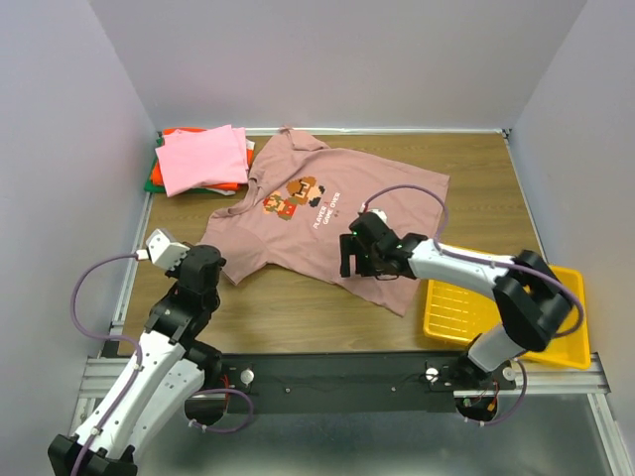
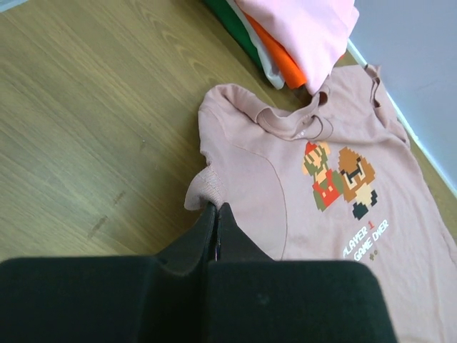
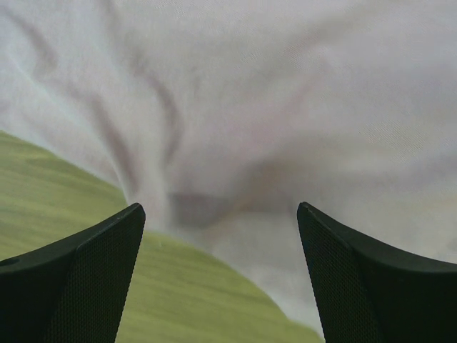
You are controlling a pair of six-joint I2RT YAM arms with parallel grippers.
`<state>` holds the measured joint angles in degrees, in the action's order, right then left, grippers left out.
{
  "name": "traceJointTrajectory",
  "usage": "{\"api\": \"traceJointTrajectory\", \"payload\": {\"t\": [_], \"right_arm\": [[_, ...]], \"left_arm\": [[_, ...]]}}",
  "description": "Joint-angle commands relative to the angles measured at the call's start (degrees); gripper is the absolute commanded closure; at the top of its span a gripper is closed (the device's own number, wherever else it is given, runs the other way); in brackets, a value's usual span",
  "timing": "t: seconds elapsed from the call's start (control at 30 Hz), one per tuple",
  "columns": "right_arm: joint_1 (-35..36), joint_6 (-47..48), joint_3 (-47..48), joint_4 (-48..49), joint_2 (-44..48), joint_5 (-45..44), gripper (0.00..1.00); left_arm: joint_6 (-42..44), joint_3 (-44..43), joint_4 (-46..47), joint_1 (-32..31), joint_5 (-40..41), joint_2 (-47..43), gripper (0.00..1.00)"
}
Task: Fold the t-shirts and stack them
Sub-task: Flatten the tshirt out
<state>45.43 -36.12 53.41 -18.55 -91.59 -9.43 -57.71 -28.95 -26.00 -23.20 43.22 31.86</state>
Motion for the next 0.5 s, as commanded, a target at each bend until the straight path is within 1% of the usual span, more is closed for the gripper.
{"api": "traceJointTrajectory", "payload": {"t": [0.0, 0.07, 0.17, 0.23, 0.37, 0.43, 0.47], "right_arm": [[0.63, -2.46, -1.72, -8.76, 8.17, -6.9, 0.07], [0.71, -3.08, -4.17, -11.32, 12.38, -7.97, 0.08], [0.63, -5.0, -7.25, -17.38, 15.73, -7.89, 0.13], [0.71, -6.67, -9.88, -19.41, 17.57, -7.71, 0.17], [0.63, -9.05, -12.27, -21.09, 19.34, -7.01, 0.24], [0.63, -9.76, -13.15, -21.44, 19.87, -6.57, 0.31], [0.71, -10.54, -13.41, -21.71, 19.96, -6.3, 0.32]], "left_arm": [[-1.87, -0.85, -1.15, 0.44, 5.82, -2.5, 1.0], [-2.23, -0.58, -1.25, 0.52, 6.26, -3.9, 1.0], [-2.49, -0.14, -1.34, 0.53, 6.35, -5.22, 1.0], [-2.58, -0.14, -1.51, 0.53, 6.44, -5.75, 1.0], [-2.67, -0.05, -1.42, 0.53, 6.44, -6.02, 1.0], [-2.84, -0.05, -1.6, 0.53, 6.52, -5.93, 1.0], [-3.02, -0.05, -1.77, 0.53, 6.61, -6.02, 1.0]]}}
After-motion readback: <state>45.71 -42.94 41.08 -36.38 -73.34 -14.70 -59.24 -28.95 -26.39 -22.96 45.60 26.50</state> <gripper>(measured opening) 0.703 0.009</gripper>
